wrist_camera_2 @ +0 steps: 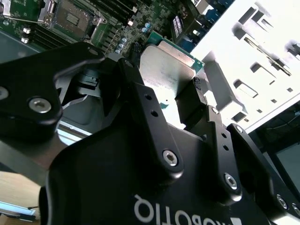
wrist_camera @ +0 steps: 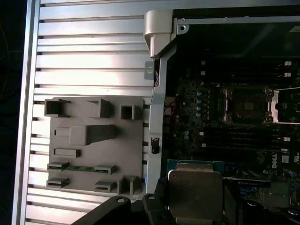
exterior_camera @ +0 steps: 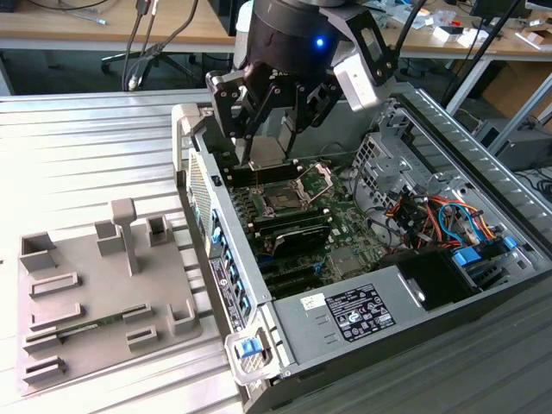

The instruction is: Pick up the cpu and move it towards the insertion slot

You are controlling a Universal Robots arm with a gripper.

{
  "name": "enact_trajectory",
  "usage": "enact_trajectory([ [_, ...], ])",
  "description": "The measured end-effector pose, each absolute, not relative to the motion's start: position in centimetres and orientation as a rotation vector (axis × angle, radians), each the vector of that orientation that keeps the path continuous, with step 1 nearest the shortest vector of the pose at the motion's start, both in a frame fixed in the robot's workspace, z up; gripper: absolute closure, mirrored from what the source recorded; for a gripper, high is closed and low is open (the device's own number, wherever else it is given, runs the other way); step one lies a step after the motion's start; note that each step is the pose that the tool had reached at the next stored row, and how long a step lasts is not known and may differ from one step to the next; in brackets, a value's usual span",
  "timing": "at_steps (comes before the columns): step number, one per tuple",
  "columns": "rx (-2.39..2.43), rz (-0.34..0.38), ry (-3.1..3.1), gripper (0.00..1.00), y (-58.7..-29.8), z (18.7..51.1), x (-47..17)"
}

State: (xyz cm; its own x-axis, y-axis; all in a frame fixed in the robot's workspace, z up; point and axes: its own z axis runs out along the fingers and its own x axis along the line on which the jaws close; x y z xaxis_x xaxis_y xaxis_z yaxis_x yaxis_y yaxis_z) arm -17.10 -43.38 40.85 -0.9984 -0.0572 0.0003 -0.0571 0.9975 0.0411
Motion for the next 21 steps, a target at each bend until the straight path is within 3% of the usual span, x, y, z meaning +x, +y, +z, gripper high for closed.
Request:
enact_trajectory([
  [21, 0.09, -0.064, -3.138, 0.45, -43.4, 40.7, -14.2],
])
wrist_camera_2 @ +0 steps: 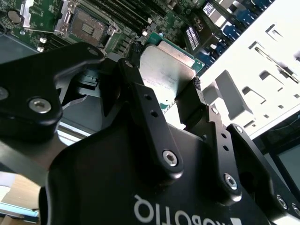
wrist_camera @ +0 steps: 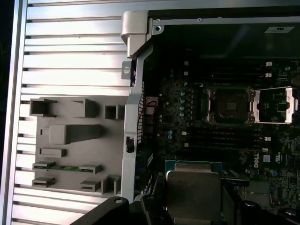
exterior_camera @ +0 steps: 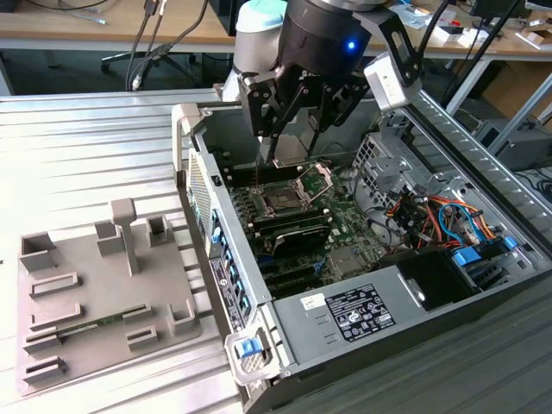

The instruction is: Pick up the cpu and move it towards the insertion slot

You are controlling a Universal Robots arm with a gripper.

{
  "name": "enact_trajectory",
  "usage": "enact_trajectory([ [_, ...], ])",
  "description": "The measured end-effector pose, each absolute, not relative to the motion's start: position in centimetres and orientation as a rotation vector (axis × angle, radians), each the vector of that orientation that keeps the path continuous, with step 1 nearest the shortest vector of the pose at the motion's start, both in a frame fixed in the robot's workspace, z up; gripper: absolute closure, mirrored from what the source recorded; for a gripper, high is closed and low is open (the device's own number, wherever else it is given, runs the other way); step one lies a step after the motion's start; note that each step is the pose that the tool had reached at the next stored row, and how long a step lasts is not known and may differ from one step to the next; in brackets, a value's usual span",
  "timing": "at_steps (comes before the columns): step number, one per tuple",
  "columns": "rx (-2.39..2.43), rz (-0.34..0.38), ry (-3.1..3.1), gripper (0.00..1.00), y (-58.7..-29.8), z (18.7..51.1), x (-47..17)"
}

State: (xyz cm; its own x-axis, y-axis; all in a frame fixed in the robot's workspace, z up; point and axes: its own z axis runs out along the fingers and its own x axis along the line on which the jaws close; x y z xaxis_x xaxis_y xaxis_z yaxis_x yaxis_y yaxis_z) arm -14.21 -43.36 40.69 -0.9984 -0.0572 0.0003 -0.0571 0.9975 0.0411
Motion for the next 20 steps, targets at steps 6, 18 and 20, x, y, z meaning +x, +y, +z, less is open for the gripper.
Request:
enact_trajectory([
  [6, 0.09, -0.065, -3.138, 0.45, -43.4, 40.6, -13.6],
  [18, 0.09, -0.064, -3.138, 0.45, -43.4, 40.6, -12.4],
  [20, 0.09, -0.065, -3.138, 0.45, -43.4, 40.6, -12.3],
])
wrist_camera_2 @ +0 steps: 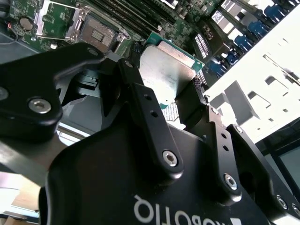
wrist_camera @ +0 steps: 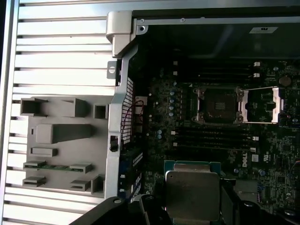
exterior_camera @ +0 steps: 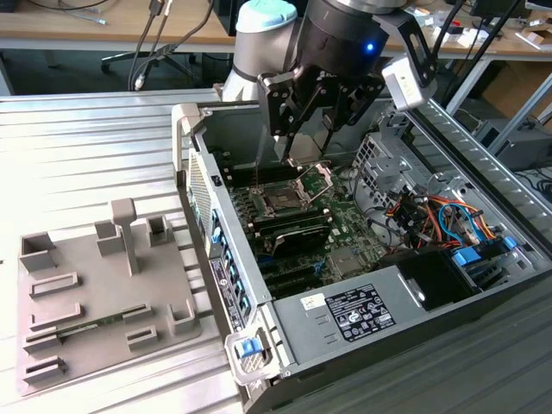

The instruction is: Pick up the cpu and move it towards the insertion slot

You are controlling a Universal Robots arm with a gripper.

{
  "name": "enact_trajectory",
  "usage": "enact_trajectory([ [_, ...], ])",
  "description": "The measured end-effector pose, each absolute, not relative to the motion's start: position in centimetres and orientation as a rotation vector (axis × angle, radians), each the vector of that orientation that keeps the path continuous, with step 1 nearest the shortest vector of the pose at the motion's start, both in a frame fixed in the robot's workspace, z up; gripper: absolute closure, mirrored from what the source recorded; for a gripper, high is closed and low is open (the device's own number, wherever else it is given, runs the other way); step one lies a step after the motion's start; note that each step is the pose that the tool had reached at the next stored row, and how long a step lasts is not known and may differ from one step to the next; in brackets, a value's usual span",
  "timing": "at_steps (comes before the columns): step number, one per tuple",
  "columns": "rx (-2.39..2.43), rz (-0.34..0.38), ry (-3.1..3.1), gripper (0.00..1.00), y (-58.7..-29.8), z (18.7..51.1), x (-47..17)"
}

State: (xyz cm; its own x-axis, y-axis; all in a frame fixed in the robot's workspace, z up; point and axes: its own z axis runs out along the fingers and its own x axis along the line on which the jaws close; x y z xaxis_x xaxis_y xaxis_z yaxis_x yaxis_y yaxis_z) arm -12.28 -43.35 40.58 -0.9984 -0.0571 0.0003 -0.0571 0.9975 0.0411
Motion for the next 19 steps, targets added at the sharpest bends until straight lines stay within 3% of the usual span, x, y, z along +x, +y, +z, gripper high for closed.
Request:
enact_trajectory([
  [19, 0.09, -0.065, -3.138, 0.45, -43.3, 40.3, -7.3],
])
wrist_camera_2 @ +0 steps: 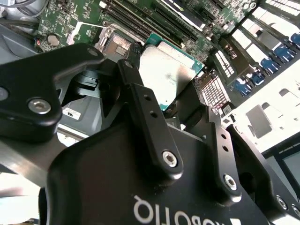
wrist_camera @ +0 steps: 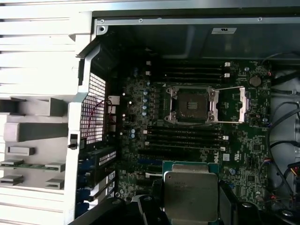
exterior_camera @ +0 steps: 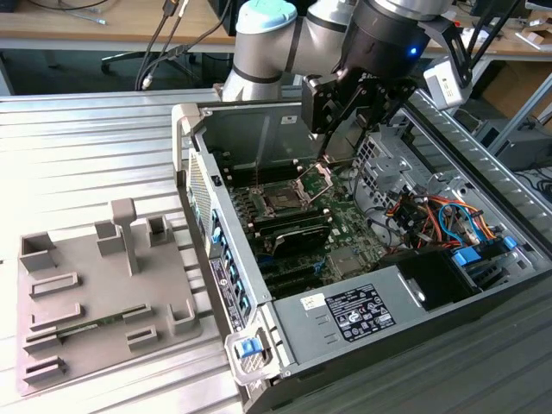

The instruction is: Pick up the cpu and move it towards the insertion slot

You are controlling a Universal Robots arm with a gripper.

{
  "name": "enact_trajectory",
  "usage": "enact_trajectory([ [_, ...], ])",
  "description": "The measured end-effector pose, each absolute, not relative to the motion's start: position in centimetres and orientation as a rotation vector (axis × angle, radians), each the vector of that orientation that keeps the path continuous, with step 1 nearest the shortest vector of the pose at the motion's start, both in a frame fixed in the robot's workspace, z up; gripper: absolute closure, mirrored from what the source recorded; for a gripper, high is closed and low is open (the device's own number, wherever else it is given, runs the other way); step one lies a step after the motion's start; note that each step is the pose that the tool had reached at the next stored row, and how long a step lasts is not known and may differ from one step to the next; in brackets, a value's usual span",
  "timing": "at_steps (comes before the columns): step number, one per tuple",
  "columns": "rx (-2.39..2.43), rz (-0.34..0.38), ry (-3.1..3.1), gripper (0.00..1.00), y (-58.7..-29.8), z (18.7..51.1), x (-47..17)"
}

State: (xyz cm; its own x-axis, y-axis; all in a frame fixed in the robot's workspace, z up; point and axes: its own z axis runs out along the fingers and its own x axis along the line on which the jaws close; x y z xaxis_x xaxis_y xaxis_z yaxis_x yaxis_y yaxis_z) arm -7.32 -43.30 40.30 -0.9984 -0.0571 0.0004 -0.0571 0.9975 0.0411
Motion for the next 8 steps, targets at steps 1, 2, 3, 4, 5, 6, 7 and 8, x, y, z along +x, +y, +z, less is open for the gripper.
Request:
enact_trajectory([
  [1, 0.09, -0.064, -3.138, 0.45, -43.3, 40.3, -7.24],
  [2, 0.09, -0.065, -3.138, 0.45, -43.29, 40.29, -7.16],
  [3, 0.09, -0.065, -3.138, 0.45, -43.29, 40.29, -7.08],
  [4, 0.09, -0.065, -3.138, 0.45, -43.29, 40.28, -7.0],
  [5, 0.09, -0.064, -3.138, 0.45, -43.29, 40.28, -6.93],
  [6, 0.09, -0.064, -3.138, 0.45, -43.29, 40.28, -6.85],
  [7, 0.09, -0.065, -3.138, 0.45, -43.29, 40.27, -6.77],
  [8, 0.09, -0.065, -3.138, 0.45, -43.29, 40.26, -6.63],
])
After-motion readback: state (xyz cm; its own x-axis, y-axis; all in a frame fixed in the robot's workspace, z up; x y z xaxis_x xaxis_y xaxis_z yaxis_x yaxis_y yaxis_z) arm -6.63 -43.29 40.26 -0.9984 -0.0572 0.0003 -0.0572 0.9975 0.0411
